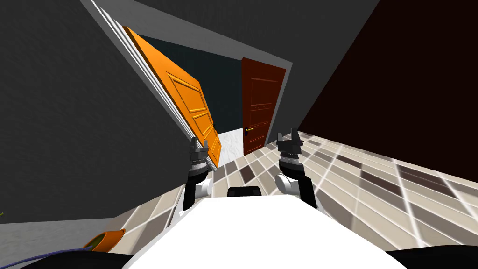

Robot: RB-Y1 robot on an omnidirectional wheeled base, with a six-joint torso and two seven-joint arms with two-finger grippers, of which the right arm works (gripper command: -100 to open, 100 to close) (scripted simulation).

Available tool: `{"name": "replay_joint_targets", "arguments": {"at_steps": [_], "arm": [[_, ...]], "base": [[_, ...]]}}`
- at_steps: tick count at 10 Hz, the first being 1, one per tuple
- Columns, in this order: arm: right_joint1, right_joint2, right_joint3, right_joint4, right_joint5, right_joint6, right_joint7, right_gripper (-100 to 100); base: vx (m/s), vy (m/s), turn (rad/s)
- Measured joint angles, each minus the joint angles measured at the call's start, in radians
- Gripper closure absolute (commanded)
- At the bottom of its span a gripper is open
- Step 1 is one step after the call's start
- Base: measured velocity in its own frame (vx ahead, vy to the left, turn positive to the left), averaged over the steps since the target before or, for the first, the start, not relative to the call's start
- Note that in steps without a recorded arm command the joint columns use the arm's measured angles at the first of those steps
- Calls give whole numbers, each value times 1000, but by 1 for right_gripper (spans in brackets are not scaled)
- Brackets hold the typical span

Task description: Push the door open

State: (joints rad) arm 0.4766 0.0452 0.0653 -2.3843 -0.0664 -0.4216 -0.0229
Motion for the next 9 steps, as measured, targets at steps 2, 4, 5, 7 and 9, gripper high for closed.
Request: {"name": "replay_joint_targets", "arguments": {"at_steps": [2,4,5,7,9], "arm": [[-33,-10,1,51,11,3,-11,-100],[-61,-21,3,111,22,-8,-24,-100],[-70,-31,0,134,26,-9,-37,-100],[-95,-40,3,179,36,-12,-51,-100],[-132,-45,0,231,45,-12,-60,-100]], "base": [[42,-31,31],[45,-39,21],[62,-40,29],[44,-23,12],[49,-20,16]]}}
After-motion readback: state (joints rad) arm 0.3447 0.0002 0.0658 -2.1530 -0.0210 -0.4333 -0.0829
